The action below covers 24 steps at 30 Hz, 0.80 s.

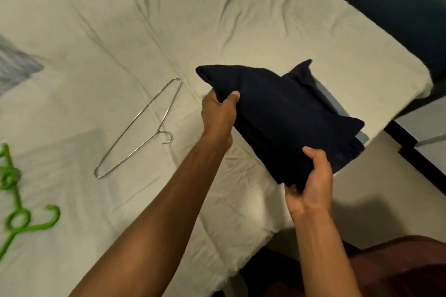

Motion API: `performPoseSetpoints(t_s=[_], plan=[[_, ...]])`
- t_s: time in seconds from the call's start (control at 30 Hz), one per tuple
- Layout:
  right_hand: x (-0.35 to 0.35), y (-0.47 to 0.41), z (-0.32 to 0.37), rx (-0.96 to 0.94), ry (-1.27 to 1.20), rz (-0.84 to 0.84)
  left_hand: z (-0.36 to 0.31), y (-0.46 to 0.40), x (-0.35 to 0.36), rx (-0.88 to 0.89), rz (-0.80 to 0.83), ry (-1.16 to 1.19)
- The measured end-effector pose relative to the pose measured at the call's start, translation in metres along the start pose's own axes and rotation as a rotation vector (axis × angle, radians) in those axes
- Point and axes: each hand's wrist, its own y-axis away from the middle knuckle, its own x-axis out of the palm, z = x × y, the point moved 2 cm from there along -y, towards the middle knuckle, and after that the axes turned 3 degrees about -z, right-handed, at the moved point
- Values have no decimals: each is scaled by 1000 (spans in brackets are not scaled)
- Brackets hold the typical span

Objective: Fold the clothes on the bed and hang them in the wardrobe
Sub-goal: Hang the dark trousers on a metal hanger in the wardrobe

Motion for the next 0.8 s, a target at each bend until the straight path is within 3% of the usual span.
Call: performPoseSetpoints(t_s=[0.23,0.53,0.67,0.8], plan=[[57,65,-49,75,120,264,-49,28,-135,97,-210,125],[177,149,-175,193,374,697,-75,45,-364,234,-597,344],[200,183,-246,262,467,853,-37,65,-460,273,-693,424],[150,203,-333,478,647,799,58,100,-526,71,-820,495]])
